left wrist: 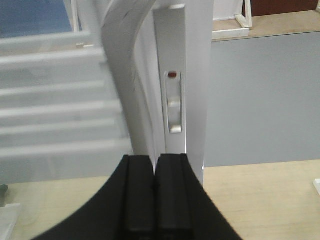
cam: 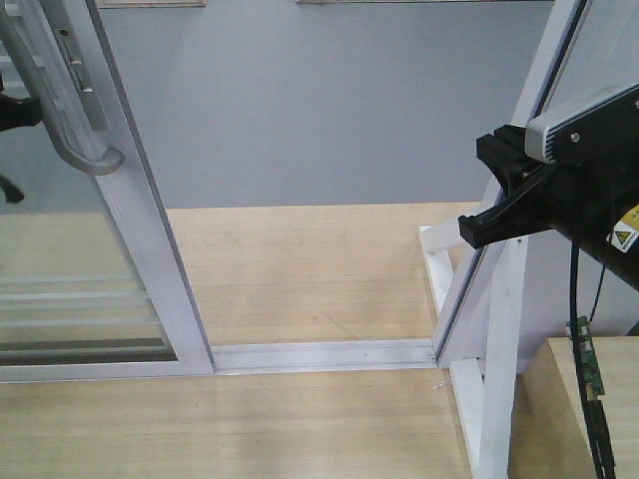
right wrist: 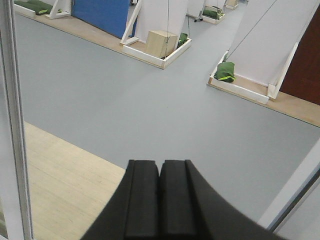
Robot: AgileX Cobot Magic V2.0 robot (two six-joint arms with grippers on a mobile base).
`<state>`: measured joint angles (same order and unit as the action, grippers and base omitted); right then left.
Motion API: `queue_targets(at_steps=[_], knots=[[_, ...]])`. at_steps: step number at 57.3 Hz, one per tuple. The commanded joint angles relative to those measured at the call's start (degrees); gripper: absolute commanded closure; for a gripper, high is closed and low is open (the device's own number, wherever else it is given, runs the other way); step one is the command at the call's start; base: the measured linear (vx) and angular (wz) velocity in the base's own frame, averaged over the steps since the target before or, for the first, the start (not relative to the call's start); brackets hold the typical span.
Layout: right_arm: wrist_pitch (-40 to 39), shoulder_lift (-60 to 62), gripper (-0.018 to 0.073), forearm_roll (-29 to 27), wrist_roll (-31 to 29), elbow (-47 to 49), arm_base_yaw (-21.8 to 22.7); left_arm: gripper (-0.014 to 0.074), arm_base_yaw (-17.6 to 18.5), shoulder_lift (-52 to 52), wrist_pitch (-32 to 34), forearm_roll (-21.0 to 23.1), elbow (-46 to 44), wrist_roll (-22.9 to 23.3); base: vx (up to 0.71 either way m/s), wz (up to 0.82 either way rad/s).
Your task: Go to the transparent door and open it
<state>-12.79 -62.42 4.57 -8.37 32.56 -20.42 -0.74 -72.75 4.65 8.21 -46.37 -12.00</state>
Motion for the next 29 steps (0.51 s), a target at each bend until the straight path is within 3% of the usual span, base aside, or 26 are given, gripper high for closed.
queue_targets(at_steps=[1,19,29], knots=[[-3.71,1.08,0.0557,0.08,-0.11,1.56,0.34,0.0596,0.26,9.00,4.03,0.24,3.24,-0.01,0.00,0.00],[9.58,13.59,0.0557,0.08,1.40,1.56,0.34,0.0596,0.26,34.55,-13.99,-1.52,13.76,-1.14,0.00,0.00],[14.89,24.14,0.0557,0.08,2.45,-1.12,0.34,0.0596,0.26,47.85,-18.94,2.11,18.80,-1.09,0.00,0.00]])
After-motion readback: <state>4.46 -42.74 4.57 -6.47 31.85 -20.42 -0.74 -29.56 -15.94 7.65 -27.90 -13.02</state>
